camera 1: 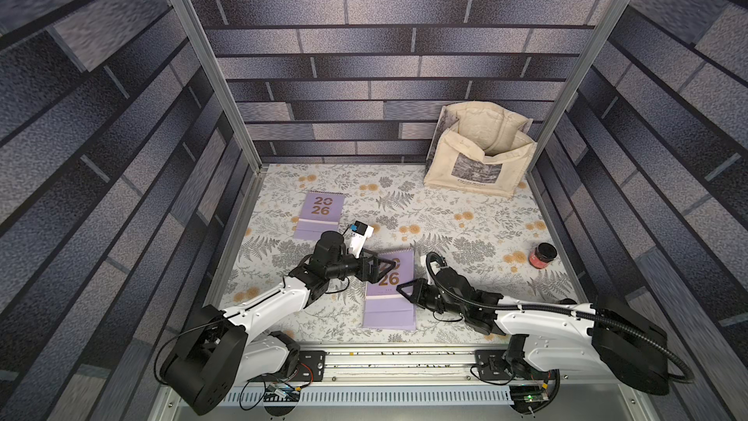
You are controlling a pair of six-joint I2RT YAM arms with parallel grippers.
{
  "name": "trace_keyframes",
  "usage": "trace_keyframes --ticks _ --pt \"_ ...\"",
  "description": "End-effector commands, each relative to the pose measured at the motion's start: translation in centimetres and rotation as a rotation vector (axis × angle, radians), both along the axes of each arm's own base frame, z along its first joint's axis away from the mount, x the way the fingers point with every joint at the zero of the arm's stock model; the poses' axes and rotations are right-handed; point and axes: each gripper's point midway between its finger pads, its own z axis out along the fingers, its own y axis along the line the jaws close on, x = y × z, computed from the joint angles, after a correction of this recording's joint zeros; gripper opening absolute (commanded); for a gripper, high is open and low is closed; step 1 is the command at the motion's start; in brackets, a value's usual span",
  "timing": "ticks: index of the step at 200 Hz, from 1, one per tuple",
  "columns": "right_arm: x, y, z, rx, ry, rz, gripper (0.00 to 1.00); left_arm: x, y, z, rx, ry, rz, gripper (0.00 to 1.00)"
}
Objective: Stack the calendars
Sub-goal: Place the calendar at the calendar.
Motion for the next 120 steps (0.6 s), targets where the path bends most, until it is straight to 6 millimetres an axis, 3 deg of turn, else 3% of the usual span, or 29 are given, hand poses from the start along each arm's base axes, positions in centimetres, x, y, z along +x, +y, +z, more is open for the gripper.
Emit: trace_keyframes --ticks 1,50,120 --pt "-1.5 -2.3 -5.1 -0.197 0.1 0.013 0.12 0.1 -0.4 0.6 -0.001 -0.013 -0.01 1.0" --pt "-1.6 -2.1 -5.3 -0.206 0.109 0.016 0.15 0.1 -0.5 0.5 0.001 -0.01 -0.013 1.0" --pt "-1.6 -3.7 -5.2 -0.212 0.098 -0.028 0.14 0.2 -0.7 0.2 0.004 -0.002 -0.019 1.0"
